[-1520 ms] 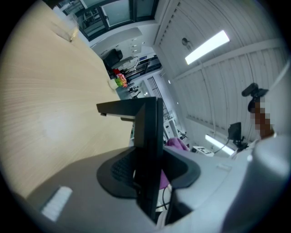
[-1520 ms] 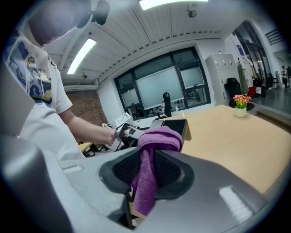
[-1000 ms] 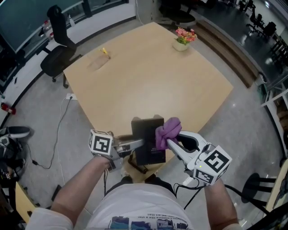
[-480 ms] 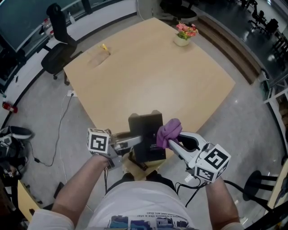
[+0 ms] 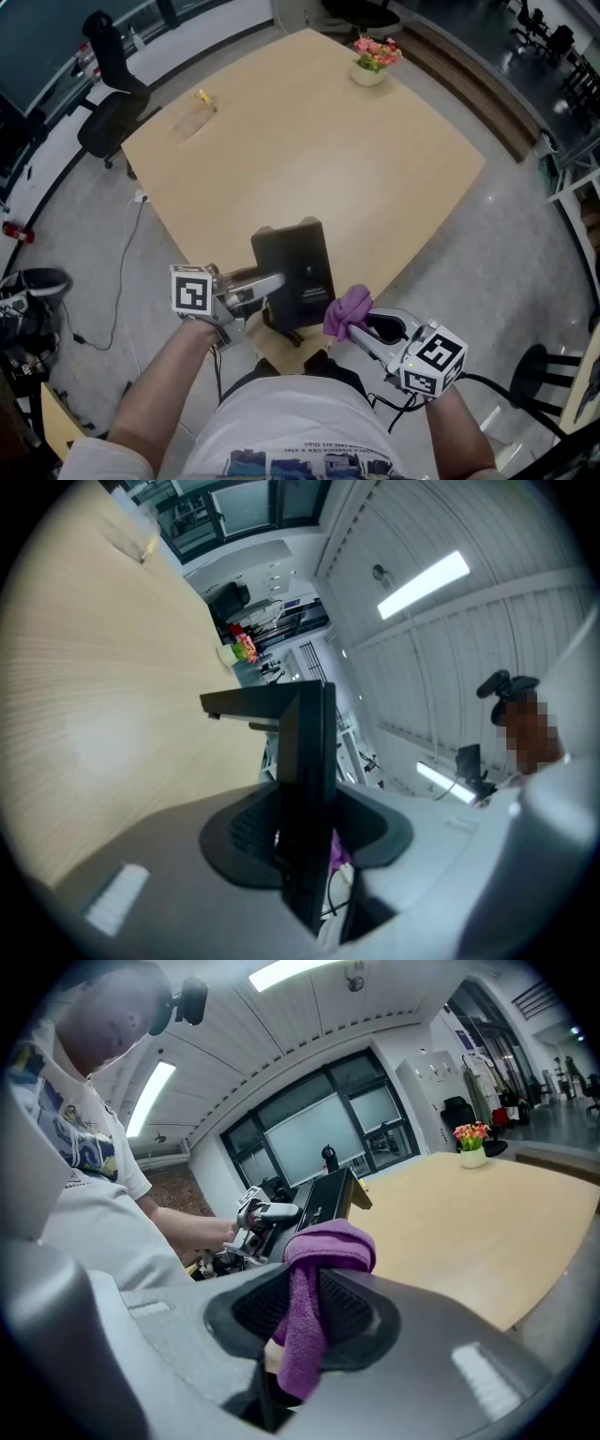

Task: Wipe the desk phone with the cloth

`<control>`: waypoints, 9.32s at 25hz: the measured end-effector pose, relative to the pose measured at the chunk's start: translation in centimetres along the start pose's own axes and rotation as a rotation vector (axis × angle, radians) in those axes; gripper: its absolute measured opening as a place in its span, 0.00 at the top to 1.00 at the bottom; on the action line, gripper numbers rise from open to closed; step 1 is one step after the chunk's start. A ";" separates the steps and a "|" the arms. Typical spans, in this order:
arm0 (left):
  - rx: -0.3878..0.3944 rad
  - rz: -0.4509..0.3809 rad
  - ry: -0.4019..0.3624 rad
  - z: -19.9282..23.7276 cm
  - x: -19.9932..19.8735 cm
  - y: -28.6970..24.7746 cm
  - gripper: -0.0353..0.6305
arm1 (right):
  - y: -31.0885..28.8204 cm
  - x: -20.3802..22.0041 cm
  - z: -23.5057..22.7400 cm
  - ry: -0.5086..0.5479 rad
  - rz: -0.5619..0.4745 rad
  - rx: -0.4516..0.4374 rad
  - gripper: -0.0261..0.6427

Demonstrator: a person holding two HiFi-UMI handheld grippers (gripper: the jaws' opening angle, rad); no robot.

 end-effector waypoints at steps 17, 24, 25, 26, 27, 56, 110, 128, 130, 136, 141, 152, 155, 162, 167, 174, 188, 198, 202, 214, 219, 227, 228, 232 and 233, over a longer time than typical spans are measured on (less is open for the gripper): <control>0.034 0.067 -0.011 0.3 1.8 -2.1 0.69 | -0.9 -16.4 -1.6 0.178 -0.247 -0.071 0.83; 0.051 0.114 0.007 -1.6 3.0 -3.2 0.69 | -5.7 -18.7 0.1 0.304 -0.163 -0.249 0.83; 0.053 0.118 0.006 -1.8 3.2 -3.2 0.69 | -6.4 -18.5 0.0 0.319 -0.137 -0.270 0.82; 0.055 0.118 0.007 -1.9 3.3 -3.2 0.69 | -7.1 -18.4 0.0 0.334 -0.109 -0.292 0.82; 0.056 0.116 0.009 -2.1 3.4 -3.2 0.69 | -7.7 -18.2 -0.1 0.349 -0.081 -0.312 0.82; 0.072 0.117 0.006 -3.6 4.0 -2.3 0.69 | -4.6 -18.7 -5.2 0.266 -0.090 -0.362 0.83; 0.150 0.048 -0.032 -4.5 -0.3 -0.8 0.69 | -8.1 -4.6 -6.9 -0.305 -0.072 -0.459 0.83; 0.161 0.005 -0.040 -4.9 -0.4 0.0 0.69 | -9.3 -2.8 -2.7 -0.268 0.034 -0.648 0.83; 0.165 0.007 -0.040 -4.9 -0.6 -0.1 0.69 | -9.0 -1.7 -2.5 -0.255 0.062 -0.652 0.83; 0.179 0.021 -0.038 -4.9 -0.8 -0.3 0.69 | -8.7 -1.2 -3.7 -0.255 0.061 -0.573 0.83; 0.200 0.042 -0.026 -5.0 -0.3 -1.0 0.69 | -9.4 -4.8 -5.1 -0.267 -0.046 -0.513 0.83; 0.217 0.039 -0.029 -5.2 -0.6 -1.0 0.69 | -11.4 -5.1 -1.5 -0.212 0.009 -0.613 0.83; 0.215 0.032 -0.032 -5.1 -0.9 -0.7 0.69 | -11.1 -3.0 -0.6 -0.209 0.063 -0.635 0.83; 0.199 0.020 -0.025 -4.5 -1.4 -0.1 0.69 | -9.1 1.5 0.2 -0.234 0.150 -0.616 0.83; 0.199 0.018 -0.017 -4.1 -1.8 0.0 0.69 | -6.9 3.4 0.1 -0.249 0.163 -0.551 0.83; 0.195 0.048 -0.014 -3.4 -1.9 0.1 0.69 | -2.1 0.1 -2.8 -0.223 -0.016 -0.283 0.83; 0.173 0.109 0.026 -1.8 -0.7 0.5 0.69 | -0.9 -11.2 -1.9 -0.040 -0.244 -0.142 0.83; 0.143 0.093 0.040 -0.7 -1.2 1.4 0.69 | -2.0 -5.7 1.2 -0.087 -0.136 -0.113 0.83; 0.152 0.085 0.052 -0.6 -1.6 1.7 0.69 | -1.9 -3.5 2.5 -0.128 -0.105 -0.091 0.83; 0.165 0.084 0.092 -0.4 -2.1 2.0 0.69 | -1.9 3.0 7.4 -0.260 -0.037 -0.027 0.83; 0.166 0.071 0.107 -0.2 -2.2 2.0 0.69 | -3.9 4.4 11.3 -0.286 -0.012 -0.094 0.83; 0.176 0.096 0.118 -0.2 -1.6 1.8 0.69 | -6.8 4.5 11.5 -0.267 0.013 -0.106 0.83; 0.176 0.098 0.118 -0.2 -1.7 1.9 0.69 | -6.6 4.5 11.2 -0.264 0.017 -0.101 0.83; 0.177 0.109 0.112 0.1 -1.7 2.0 0.69 | -4.9 4.9 9.5 -0.266 0.024 -0.066 0.83; 0.176 0.111 0.110 0.1 -1.8 2.0 0.69 | -4.5 4.9 8.9 -0.267 0.025 -0.054 0.83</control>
Point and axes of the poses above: the fingertips, and each gripper's own axes: y backward along the fingers, z to its left, x out of its underside, the point moved 7 cm from there along y, backward along the fingers, and after that the axes turned 12 degrees about x, right-handed, at the moved point
